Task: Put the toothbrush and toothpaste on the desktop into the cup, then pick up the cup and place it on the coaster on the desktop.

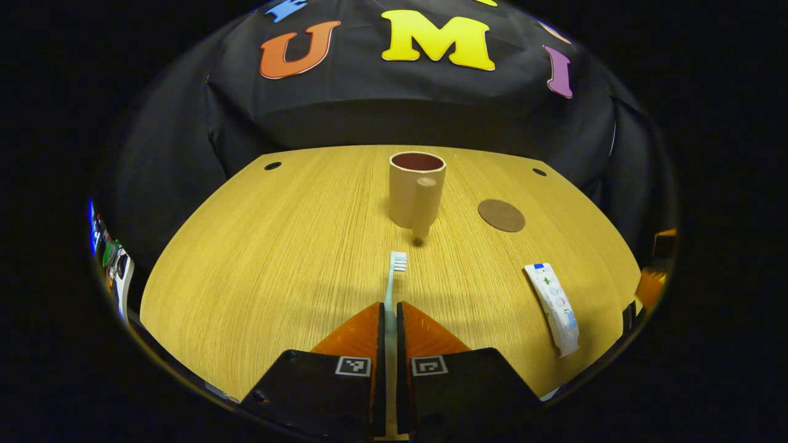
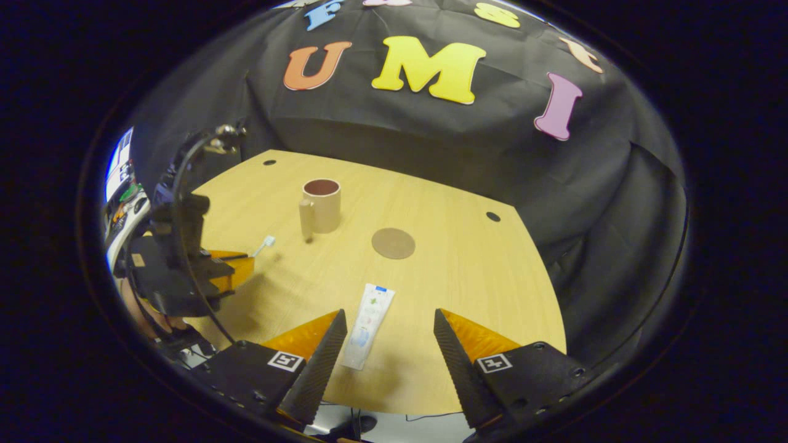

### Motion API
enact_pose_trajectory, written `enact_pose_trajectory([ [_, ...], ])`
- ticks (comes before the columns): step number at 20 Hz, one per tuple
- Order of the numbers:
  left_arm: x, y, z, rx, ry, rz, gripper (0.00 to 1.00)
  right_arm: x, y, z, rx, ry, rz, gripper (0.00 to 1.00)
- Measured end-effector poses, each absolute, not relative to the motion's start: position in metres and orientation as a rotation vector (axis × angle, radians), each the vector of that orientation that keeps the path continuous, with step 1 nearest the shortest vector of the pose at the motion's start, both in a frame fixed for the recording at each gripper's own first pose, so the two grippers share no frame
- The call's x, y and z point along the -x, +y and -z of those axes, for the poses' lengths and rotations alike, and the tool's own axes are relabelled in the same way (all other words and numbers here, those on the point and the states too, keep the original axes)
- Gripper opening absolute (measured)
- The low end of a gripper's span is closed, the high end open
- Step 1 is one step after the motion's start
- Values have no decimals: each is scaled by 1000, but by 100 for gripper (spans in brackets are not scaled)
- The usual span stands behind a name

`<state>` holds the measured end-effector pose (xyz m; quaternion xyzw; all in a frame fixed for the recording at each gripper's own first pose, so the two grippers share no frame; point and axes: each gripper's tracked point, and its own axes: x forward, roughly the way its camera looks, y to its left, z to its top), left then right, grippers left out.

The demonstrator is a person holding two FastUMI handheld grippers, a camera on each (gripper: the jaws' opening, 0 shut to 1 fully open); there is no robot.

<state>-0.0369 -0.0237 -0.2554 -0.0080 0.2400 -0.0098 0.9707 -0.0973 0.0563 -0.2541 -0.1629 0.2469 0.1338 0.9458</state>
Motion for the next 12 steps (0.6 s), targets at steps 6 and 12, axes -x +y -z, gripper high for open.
enact_pose_trajectory([
  [6, 43, 6, 199, 19, 392, 12, 10, 80, 77, 318, 276, 673, -240, 86],
  [12, 45, 19, 146, 31, 303, 28, 10, 70, 89, 361, 202, 819, -183, 67],
])
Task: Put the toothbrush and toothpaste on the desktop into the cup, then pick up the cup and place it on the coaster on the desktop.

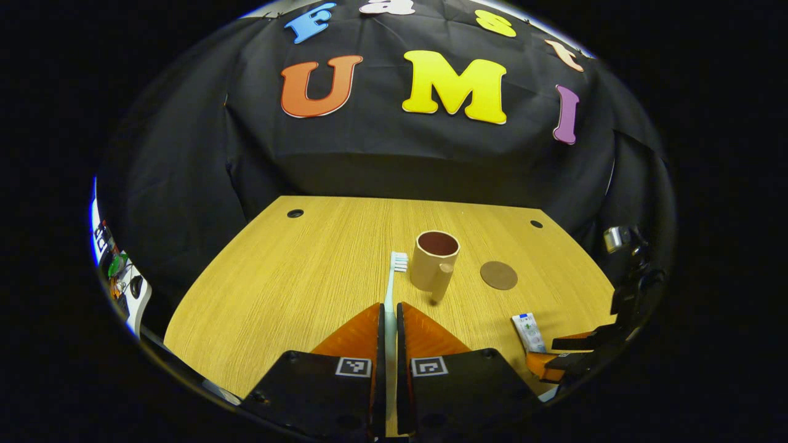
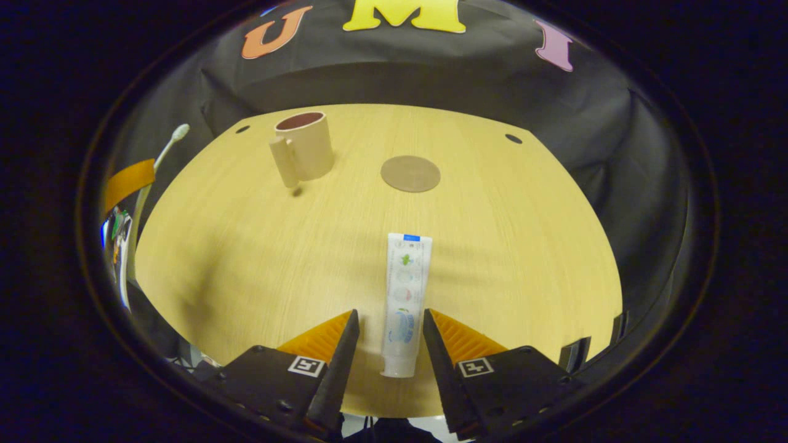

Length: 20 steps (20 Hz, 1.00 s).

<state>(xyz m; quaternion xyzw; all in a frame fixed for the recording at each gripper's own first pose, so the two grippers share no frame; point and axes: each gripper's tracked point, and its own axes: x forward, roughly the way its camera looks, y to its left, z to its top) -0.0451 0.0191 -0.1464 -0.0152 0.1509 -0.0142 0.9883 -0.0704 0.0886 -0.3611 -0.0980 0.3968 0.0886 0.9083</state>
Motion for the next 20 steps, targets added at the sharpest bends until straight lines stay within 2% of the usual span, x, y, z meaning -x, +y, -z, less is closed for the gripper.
enact_pose_trajectory([
  [2, 43, 21, 133, 30, 280, 46, 10, 67, 84, 369, 195, 851, -146, 60],
  [4, 38, 23, 121, 42, 262, 67, 10, 64, 83, 373, 158, 881, -117, 48],
  [6, 30, 23, 104, 35, 229, 99, 10, 67, 78, 382, 149, 947, -88, 42],
  [8, 17, 22, 91, 40, 206, 133, 10, 70, 79, 385, 109, 980, -71, 42],
  [11, -8, 18, 73, 43, 173, 161, 10, 70, 84, 380, 58, 970, -95, 31],
  [20, -88, -20, 37, 135, 85, 187, 10, 62, 67, 304, 100, 782, -195, 31],
])
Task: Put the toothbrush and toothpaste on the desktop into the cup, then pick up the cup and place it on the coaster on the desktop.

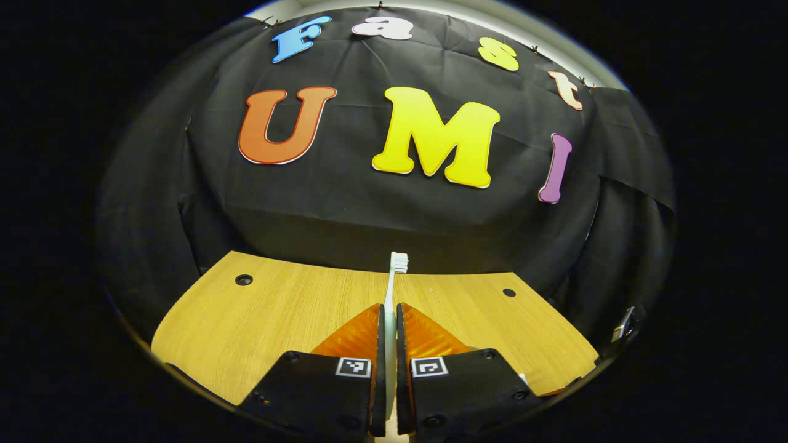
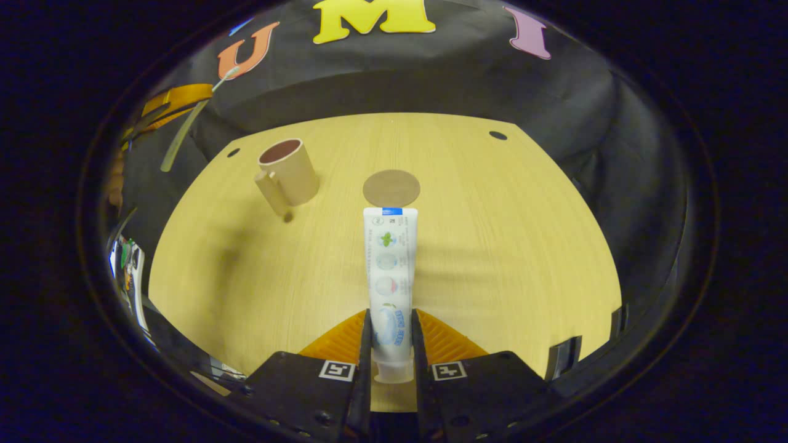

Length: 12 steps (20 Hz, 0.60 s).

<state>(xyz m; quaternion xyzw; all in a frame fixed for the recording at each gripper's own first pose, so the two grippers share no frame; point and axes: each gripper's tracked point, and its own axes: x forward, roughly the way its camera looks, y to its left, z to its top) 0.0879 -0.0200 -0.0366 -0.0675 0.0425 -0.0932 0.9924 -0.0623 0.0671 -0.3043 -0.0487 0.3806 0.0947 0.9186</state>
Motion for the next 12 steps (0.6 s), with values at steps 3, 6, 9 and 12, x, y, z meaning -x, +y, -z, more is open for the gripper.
enact_pose_trajectory([
  [3, -121, -26, 47, 146, 102, 161, 10, 57, 58, 266, 92, 706, -216, 30],
  [6, -142, -30, 62, 174, 153, 133, 10, 50, 45, 237, 78, 648, -214, 30],
  [9, -157, -33, 74, 150, 180, 109, 10, 45, 40, 220, 71, 615, -224, 30],
  [12, -161, -34, 83, 133, 206, 87, 11, 40, 39, 218, 79, 611, -246, 30],
])
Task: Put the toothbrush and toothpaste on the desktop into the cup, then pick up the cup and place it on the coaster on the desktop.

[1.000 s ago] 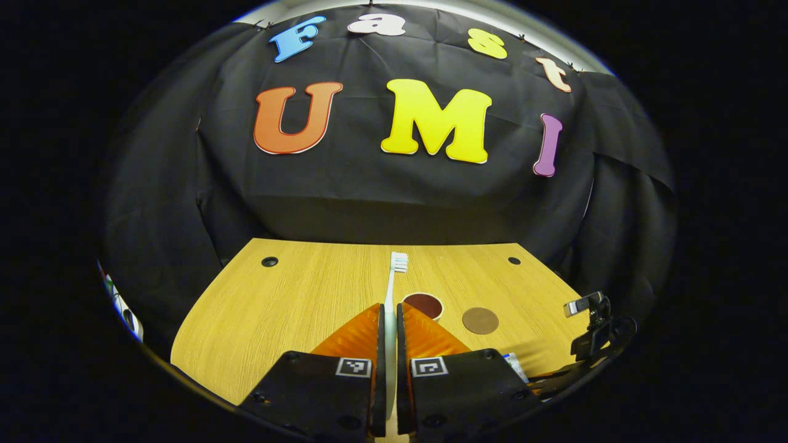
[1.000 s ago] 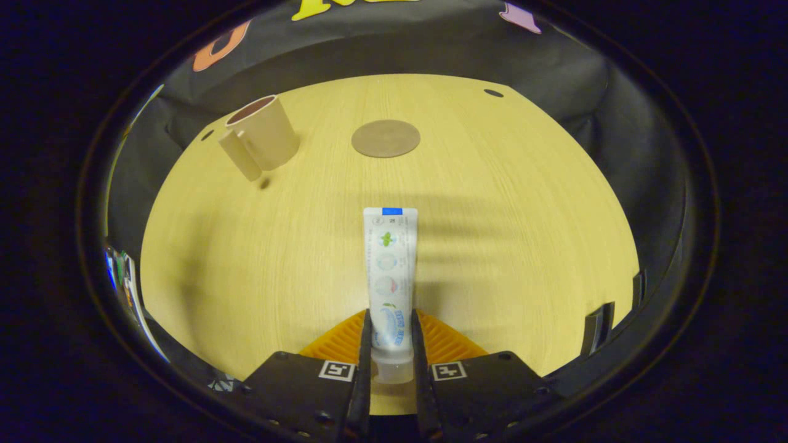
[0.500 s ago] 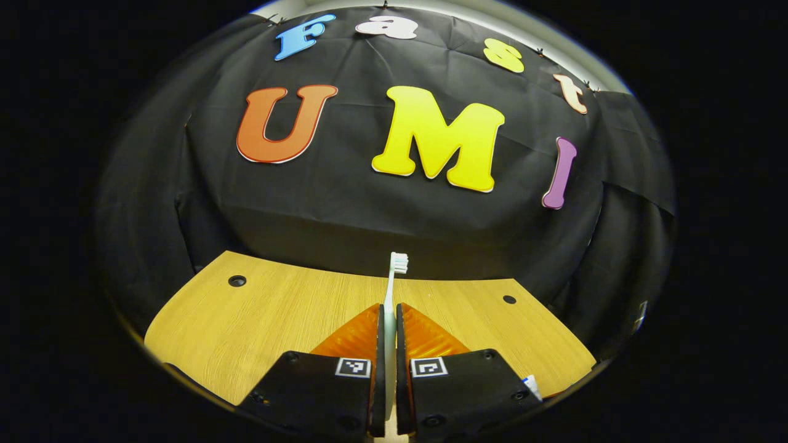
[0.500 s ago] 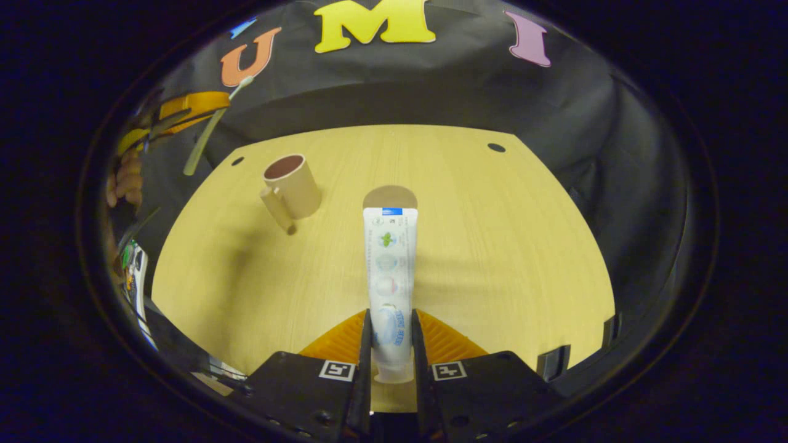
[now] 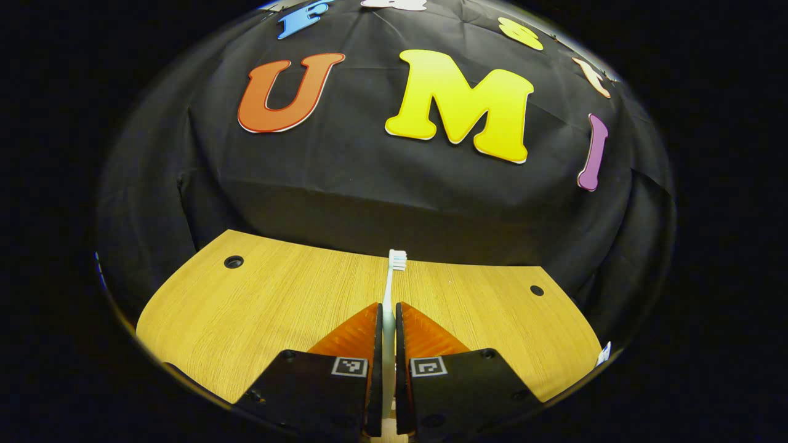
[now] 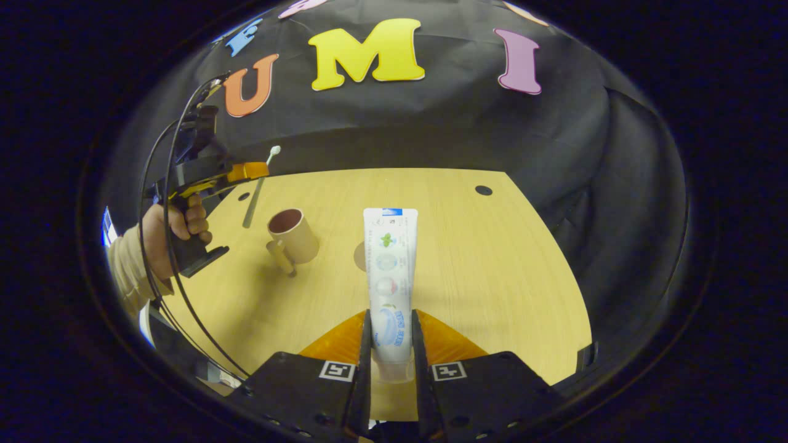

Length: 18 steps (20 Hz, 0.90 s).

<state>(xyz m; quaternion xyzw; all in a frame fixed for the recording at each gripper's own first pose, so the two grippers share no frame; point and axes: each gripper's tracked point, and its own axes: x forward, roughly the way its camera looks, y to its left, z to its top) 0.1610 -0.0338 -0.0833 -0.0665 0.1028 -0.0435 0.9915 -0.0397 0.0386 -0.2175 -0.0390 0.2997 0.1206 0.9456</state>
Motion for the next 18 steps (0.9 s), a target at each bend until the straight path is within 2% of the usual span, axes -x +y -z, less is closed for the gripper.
enact_pose_trajectory([
  [18, -156, -54, 69, 73, 183, 117, 13, 34, 35, 229, 97, 651, -282, 29],
])
